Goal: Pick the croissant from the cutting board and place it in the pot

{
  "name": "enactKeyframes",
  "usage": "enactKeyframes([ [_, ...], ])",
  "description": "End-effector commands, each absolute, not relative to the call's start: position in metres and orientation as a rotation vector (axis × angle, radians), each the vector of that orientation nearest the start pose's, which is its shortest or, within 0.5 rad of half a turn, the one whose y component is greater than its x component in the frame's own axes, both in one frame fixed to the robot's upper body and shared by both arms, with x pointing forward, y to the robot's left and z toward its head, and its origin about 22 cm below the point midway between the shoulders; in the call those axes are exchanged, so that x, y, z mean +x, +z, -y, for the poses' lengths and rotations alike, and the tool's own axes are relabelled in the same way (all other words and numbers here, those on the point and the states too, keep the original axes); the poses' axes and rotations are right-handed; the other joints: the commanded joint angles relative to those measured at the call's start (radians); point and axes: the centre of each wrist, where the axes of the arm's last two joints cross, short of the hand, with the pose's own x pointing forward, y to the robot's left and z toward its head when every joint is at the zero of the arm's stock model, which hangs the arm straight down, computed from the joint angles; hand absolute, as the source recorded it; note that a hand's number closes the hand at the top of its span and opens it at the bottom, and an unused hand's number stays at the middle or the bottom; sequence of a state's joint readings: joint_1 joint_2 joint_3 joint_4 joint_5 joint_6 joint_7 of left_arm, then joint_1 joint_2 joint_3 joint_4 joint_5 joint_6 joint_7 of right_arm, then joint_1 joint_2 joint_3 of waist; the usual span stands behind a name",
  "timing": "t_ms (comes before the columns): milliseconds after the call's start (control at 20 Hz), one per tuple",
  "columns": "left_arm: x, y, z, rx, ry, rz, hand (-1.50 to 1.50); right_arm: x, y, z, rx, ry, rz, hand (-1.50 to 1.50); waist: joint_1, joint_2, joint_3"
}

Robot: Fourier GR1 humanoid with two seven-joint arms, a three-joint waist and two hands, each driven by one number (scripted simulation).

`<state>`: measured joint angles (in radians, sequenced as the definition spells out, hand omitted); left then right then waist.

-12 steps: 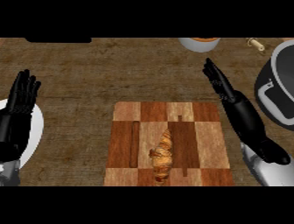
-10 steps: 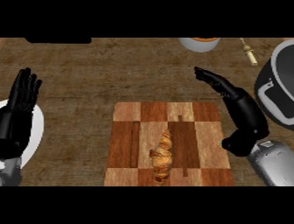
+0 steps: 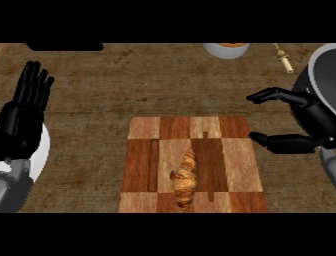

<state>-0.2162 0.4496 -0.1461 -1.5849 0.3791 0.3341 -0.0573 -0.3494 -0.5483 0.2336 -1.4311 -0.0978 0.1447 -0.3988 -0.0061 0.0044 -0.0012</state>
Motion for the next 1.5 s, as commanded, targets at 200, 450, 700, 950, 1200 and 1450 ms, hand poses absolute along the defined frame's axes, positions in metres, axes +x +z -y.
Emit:
enactKeyframes([
  [200,0.287,0.070,-0.261,0.119,0.040,1.779,0.00,0.291,0.075,0.301,0.060,1.037,2.099,-1.50,0.003,-0.006,0.001],
  [450,0.298,0.081,-0.288,0.133,0.058,1.768,0.00,0.280,0.113,0.294,-0.069,1.282,1.932,-1.50,-0.003,-0.009,0.000],
  [700,0.290,0.080,-0.272,0.116,0.038,1.766,0.00,0.273,0.136,0.255,-0.166,1.479,1.781,-1.50,0.010,-0.010,0.000],
  [950,0.296,0.059,-0.267,0.098,0.047,1.745,0.00,0.253,0.143,0.211,-0.173,1.539,1.684,-1.50,0.004,-0.006,0.000],
  [1200,0.304,0.089,-0.263,0.120,0.078,1.759,0.00,0.254,0.117,0.177,-0.210,1.537,1.580,-1.50,0.010,-0.005,0.001],
  [1450,0.301,0.075,-0.279,0.114,0.033,1.751,0.00,0.258,0.092,0.179,-0.170,1.565,1.482,-1.50,0.009,-0.004,0.001],
])
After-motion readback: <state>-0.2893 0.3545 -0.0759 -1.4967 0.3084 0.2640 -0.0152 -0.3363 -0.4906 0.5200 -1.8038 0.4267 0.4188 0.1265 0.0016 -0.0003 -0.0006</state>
